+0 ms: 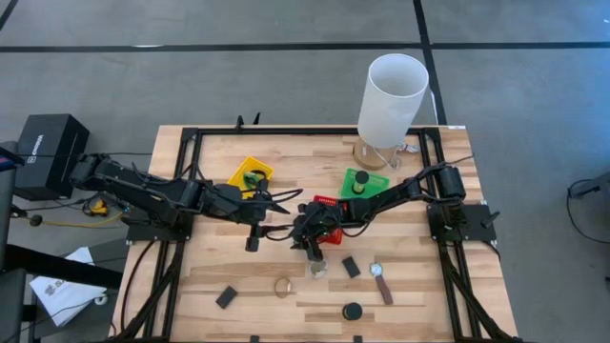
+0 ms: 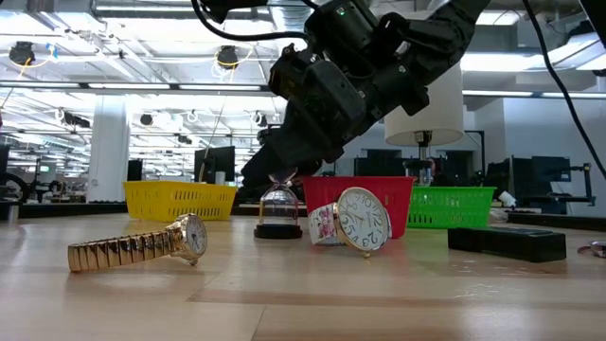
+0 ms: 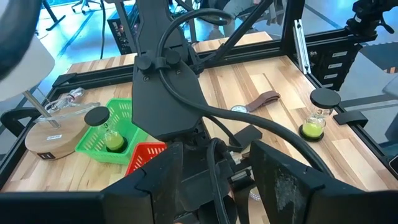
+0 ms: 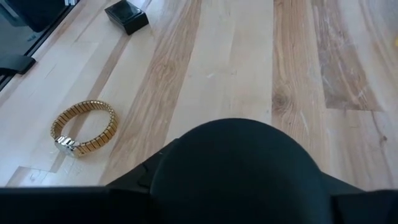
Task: Pick & Place Office items
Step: Put the top left black hourglass into the green bin
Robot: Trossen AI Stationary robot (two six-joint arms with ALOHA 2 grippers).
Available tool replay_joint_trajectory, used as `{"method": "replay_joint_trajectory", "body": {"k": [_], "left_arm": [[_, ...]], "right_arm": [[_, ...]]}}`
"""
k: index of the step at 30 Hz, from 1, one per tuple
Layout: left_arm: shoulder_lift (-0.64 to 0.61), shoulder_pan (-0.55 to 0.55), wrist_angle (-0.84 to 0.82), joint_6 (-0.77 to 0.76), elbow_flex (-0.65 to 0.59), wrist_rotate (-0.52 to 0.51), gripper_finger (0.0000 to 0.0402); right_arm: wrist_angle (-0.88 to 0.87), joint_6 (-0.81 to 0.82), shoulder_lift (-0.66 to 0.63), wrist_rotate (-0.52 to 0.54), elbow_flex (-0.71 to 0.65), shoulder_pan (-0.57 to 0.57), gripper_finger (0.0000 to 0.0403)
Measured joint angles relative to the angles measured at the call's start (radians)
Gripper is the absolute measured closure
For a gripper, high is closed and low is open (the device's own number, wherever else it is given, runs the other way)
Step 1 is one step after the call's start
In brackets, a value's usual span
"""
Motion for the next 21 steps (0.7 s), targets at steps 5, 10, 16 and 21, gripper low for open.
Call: {"method": "replay_joint_trajectory", "body": {"k": [5,10,16,21], "left_arm": [[0.000,0.000,0.003,0.000,0.000,0.000,0.0220],[0.000,0.000,0.008,0.000,0.000,0.000,0.0220],[0.000,0.000,0.014,0.000,0.000,0.000,0.0220],[0.000,0.000,0.016,0.000,0.000,0.000,0.0220]], "right_arm": [[0.004,-0.018,0.000,0.000,0.000,0.002,0.0191],[0.001,-0.014,0.000,0.005,0.000,0.008,0.0192],[0.013,-0.011,0.000,0.047,0.000,0.007,0.0222],[0.016,0.022,0.000,0.049,0.000,0.008,0.0226]]}}
